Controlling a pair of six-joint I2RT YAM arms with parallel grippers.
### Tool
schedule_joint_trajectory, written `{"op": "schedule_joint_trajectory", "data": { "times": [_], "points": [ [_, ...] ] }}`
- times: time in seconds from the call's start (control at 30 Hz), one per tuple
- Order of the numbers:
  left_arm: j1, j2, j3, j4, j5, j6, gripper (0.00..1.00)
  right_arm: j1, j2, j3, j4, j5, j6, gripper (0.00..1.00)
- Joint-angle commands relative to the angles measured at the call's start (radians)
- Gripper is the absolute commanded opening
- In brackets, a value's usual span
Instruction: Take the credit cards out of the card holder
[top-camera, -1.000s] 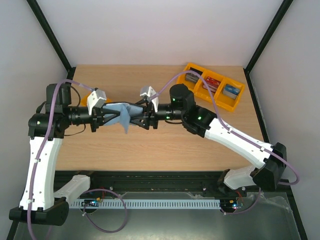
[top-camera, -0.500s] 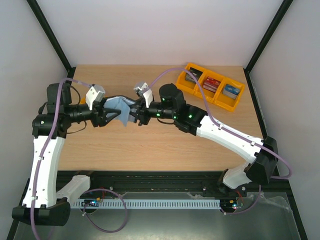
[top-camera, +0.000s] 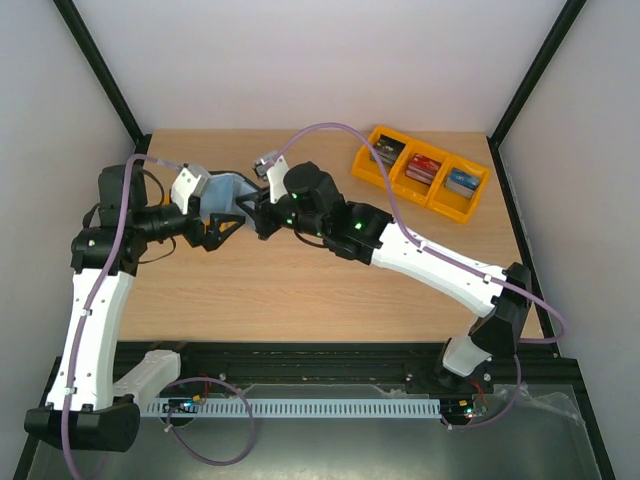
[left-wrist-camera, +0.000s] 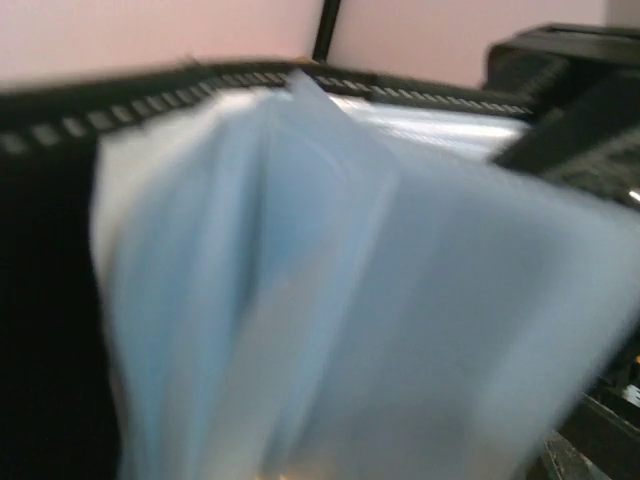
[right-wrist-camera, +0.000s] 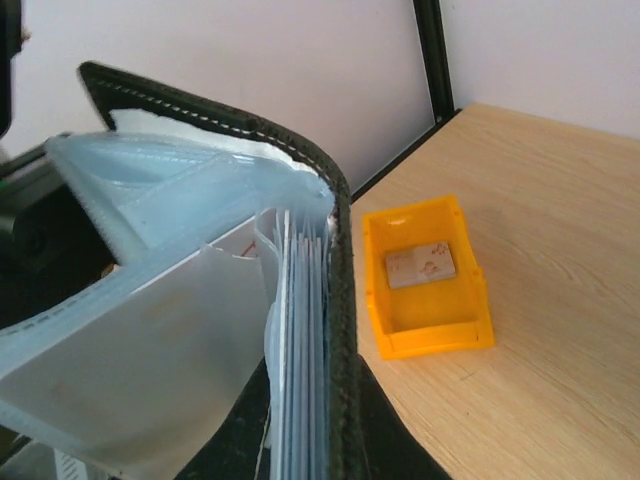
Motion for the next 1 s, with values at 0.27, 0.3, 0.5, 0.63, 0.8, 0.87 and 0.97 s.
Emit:
{"op": "schedule_joint_trajectory", "data": {
  "times": [0.27,0.3,0.5,0.63,0.8,0.87,0.97],
  "points": [
    [0.015,0.006,-0.002,0.017,-0.030,-0.008,0.03,-0.011,-0.106,-0.045,0.025,-0.205,-0.116,0.02],
    [0.018,0.001,-0.001,0.004,0.002,0.004,0.02,-0.015,-0.118,-0.061,0.041,-0.229,-0.121,0.02],
    [0.045,-0.017,0.010,-0.051,0.156,0.045,0.02,-0.087,-0.205,-0.178,0.127,-0.322,-0.138,0.29],
    [0.050,-0.013,0.020,-0.074,0.216,0.070,0.02,-0.126,-0.233,-0.238,0.141,-0.387,-0.158,0.41],
    [0.052,-0.010,0.009,-0.066,0.217,0.059,0.02,-0.126,-0.217,-0.272,0.220,-0.506,-0.126,0.60],
    [0.053,-0.011,0.006,-0.060,0.215,0.053,0.02,-0.127,-0.200,-0.277,0.251,-0.514,-0.100,0.65],
    [0.055,-0.009,0.005,-0.060,0.226,0.052,0.02,-0.126,-0.174,-0.278,0.283,-0.517,-0.068,0.64]
  ]
}}
